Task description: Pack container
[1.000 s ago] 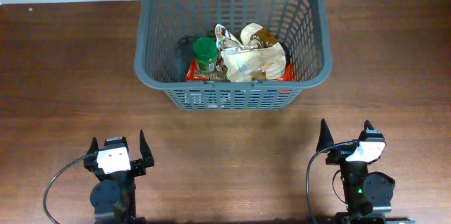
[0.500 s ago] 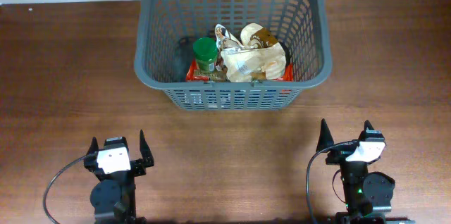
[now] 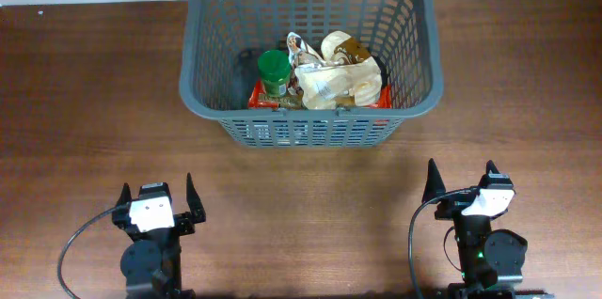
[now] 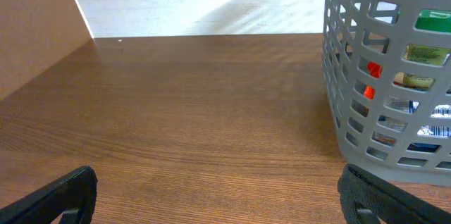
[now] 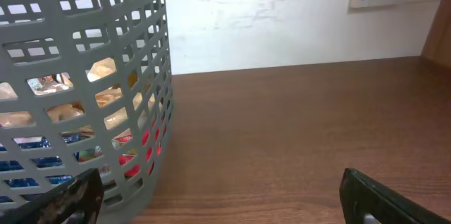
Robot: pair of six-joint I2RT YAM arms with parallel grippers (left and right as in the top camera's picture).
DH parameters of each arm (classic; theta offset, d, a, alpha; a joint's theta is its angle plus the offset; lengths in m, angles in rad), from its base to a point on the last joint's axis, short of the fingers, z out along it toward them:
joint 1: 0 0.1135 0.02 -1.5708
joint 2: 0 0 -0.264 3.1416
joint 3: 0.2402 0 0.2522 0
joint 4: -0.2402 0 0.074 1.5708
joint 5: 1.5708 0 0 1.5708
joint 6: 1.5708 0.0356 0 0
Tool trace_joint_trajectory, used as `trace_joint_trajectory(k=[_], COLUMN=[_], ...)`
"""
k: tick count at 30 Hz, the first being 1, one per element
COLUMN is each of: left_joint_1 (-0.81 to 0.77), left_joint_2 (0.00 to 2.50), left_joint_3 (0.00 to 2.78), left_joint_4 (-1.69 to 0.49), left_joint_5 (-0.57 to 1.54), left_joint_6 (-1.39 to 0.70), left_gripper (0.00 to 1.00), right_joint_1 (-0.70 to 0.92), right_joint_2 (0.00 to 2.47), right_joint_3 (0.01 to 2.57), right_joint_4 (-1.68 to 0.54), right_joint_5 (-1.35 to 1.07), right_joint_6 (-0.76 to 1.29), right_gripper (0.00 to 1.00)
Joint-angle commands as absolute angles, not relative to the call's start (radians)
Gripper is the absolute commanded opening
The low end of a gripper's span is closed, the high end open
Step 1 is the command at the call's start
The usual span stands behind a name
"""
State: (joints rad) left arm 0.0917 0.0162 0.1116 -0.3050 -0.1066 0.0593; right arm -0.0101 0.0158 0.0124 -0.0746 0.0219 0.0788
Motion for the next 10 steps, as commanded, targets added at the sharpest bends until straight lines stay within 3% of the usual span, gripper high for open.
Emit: trace_joint_trajectory(k=[1,10], left_joint_1=[0.088,0.088], left_joint_2=[0.005,0.005], left_joint_3=[0.096,0.096], left_joint_4=[-0.306,-0.306], left_joint_5=[-0.093,-0.093], left_joint_6=[0.049,0.049], left_gripper=[0.99,0.99], right_joint_1=[0.001,0.001], right_joint_2=[0.006,0.006], right_joint_3=[0.006,0.006], right_joint_4=[-0.079,-0.079], right_joint_5=[0.035,0.035], right_joint_6=[0.083,0.083], right_gripper=[0.99,0.99])
